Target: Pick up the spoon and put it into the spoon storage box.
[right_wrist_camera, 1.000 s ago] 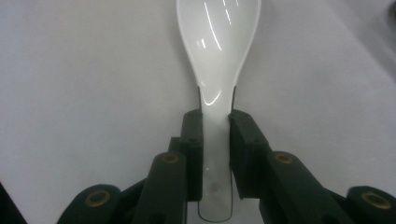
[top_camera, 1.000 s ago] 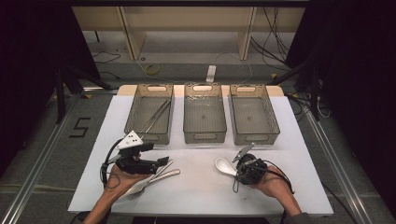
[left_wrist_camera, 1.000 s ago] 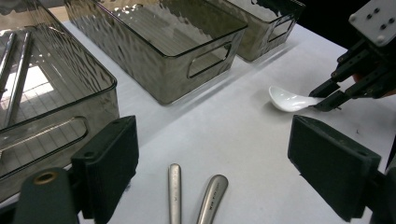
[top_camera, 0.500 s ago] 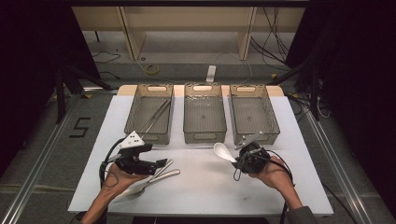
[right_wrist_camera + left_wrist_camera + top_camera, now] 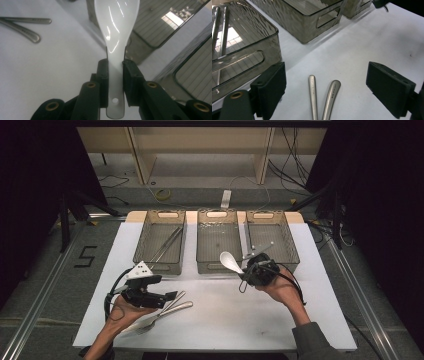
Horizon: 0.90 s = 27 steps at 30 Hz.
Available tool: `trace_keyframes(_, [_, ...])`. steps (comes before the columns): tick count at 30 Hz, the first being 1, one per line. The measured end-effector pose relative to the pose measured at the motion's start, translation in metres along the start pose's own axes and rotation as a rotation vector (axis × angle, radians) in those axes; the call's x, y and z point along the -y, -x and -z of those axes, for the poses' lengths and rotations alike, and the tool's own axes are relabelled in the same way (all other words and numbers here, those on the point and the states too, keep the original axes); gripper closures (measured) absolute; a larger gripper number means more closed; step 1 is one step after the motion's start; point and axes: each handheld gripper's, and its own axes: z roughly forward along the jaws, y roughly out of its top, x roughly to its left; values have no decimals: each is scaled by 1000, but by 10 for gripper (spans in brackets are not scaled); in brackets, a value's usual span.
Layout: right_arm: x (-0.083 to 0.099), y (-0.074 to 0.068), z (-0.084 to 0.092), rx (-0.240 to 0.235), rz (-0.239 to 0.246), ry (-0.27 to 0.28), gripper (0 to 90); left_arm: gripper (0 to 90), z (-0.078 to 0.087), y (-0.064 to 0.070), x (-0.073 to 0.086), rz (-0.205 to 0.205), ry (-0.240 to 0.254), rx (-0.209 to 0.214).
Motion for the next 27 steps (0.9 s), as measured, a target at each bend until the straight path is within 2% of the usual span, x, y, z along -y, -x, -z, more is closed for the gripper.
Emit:
trace_keyframes(5, [-19,6,-5,22,-5,27,770,160,2,2,2,-2,-3,3])
trace_keyframes(13, [-47,13,-14,38,-10,26,770,160,4,3,4,0,-2,5])
trace_keyframes(15, [-54,16,-17,30,-21,36,769,160,3,5,5,0,-7,16])
trace_keyframes(17, [-61,18,-18,9,-35,55,769,160,3,8,6,-19,-17,15])
trace_keyframes(19, [-67,19,-21,14,-33,57,769,160,3,10,6,-27,-23,16])
trace_keyframes(27, [-87,28,-36,43,-81,45,769,160,2,14,8,-32,-34,30])
